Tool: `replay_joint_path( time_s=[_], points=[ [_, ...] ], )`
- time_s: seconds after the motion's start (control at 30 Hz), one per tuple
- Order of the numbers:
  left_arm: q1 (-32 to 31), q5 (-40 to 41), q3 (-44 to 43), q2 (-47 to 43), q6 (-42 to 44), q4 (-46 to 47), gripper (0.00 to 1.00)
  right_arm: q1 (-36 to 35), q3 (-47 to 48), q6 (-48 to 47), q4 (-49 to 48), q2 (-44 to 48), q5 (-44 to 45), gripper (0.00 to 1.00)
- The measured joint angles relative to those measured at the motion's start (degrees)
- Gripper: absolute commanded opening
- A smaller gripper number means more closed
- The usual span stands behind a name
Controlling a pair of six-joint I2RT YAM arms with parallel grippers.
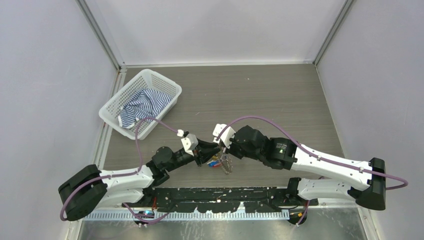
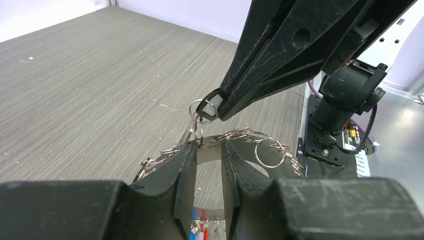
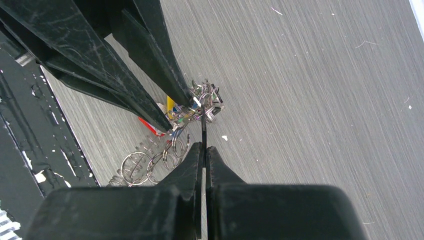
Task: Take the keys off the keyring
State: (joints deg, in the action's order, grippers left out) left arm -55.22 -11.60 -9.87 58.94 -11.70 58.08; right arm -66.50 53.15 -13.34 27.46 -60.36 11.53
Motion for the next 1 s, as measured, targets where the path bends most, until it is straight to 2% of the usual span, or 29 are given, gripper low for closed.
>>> replay_joint_path(
  time_s=[0.23,0.37,1.0],
  points=[
    [0.0,-0.24,0.0,1.92,0.02,1.73,0.26,-0.2,0.0,0.0,0.0,0.0,0.0,0.01],
    [0.0,-0.39,0.0,1.95,0.09,2.56,0.21,-0.57,0.0,0.15,0.0,0.0,0.2,0.01],
    [0.07,-1.55,-0.11,0.15,0.35,1.44,0.18,-1.42,0.0,0.26,0.0,0.0,0.7,0.01]
  ],
)
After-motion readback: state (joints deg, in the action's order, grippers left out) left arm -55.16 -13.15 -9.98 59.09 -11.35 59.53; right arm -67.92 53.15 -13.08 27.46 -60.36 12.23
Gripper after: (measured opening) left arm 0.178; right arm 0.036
